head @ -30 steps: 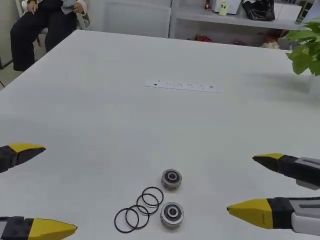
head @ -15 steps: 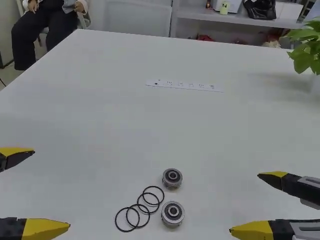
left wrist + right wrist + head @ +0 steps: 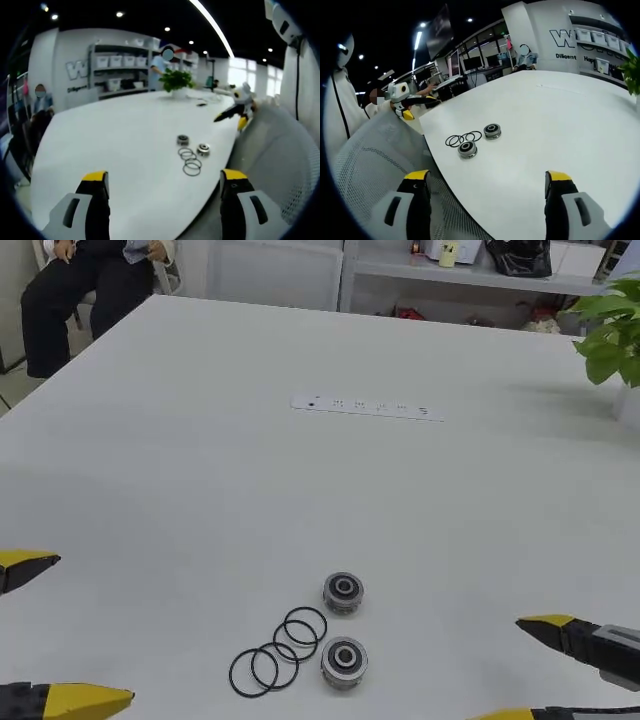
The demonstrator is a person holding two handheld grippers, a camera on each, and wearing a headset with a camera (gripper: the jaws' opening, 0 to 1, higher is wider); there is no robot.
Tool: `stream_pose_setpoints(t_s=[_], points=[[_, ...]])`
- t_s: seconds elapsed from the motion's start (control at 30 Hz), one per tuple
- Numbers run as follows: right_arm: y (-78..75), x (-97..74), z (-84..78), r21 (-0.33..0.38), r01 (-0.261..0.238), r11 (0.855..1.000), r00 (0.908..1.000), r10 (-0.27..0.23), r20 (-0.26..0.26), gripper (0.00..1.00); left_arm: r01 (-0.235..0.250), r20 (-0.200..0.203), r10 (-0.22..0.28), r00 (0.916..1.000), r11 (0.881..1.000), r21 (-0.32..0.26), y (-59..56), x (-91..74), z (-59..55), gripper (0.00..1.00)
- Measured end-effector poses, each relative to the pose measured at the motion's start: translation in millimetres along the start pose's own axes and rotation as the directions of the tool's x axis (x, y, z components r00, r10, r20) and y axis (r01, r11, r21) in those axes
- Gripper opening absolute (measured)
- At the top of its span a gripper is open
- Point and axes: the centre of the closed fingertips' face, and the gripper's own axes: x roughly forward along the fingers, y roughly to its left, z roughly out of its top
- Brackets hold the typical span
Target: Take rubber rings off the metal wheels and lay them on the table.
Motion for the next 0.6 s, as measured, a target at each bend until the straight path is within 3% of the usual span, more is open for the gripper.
stream_pose_setpoints(t_s=[0.6], points=[[-1.9, -4.0, -10.6, 0.009, 0.012, 1.0, 0.9996, -0.012, -0.024, 0.89, -0.021, 0.0, 0.021, 0.9998, 0.999, -0.034, 2.3, -6.9, -9.9, 0.93]])
